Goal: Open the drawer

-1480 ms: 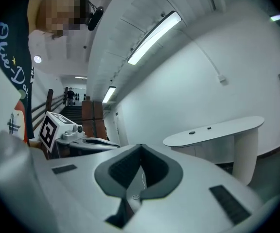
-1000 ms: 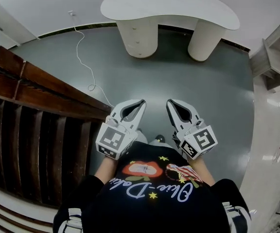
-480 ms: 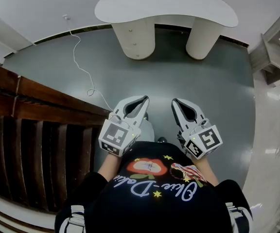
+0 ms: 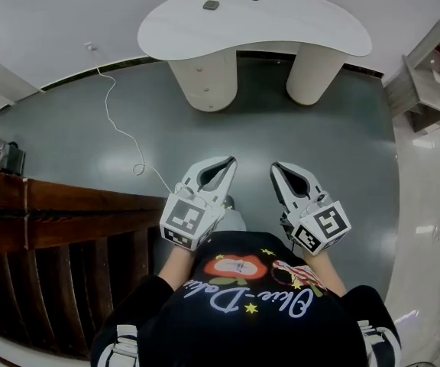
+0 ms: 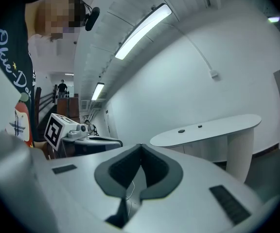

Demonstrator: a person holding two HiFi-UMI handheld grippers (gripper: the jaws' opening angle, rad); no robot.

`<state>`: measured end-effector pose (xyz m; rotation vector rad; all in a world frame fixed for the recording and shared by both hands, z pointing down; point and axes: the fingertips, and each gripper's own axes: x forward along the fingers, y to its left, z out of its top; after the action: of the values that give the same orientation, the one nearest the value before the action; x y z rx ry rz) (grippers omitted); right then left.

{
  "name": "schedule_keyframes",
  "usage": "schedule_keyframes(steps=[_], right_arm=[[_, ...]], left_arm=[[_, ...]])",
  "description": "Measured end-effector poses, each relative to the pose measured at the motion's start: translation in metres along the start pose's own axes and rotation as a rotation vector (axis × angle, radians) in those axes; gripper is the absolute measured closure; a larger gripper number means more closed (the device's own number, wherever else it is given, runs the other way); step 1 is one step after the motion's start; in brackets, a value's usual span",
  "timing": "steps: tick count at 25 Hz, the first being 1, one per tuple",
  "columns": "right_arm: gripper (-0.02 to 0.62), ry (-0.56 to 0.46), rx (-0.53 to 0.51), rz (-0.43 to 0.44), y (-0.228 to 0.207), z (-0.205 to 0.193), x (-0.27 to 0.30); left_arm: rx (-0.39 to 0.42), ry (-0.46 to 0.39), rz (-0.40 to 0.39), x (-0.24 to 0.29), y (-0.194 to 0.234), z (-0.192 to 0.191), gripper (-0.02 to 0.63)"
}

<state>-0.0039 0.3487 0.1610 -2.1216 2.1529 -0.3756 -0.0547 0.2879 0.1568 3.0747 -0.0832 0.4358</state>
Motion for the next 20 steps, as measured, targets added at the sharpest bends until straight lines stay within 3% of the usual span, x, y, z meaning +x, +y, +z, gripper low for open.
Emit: schedule_keyframes(steps=[20], right_arm=[[0.595, 0.043, 0.000, -0.106, -0.024, 0.008, 0.115]], left_arm=[[-0.017, -0.001, -0.063, 0.034, 0.126, -0.006, 0.600]])
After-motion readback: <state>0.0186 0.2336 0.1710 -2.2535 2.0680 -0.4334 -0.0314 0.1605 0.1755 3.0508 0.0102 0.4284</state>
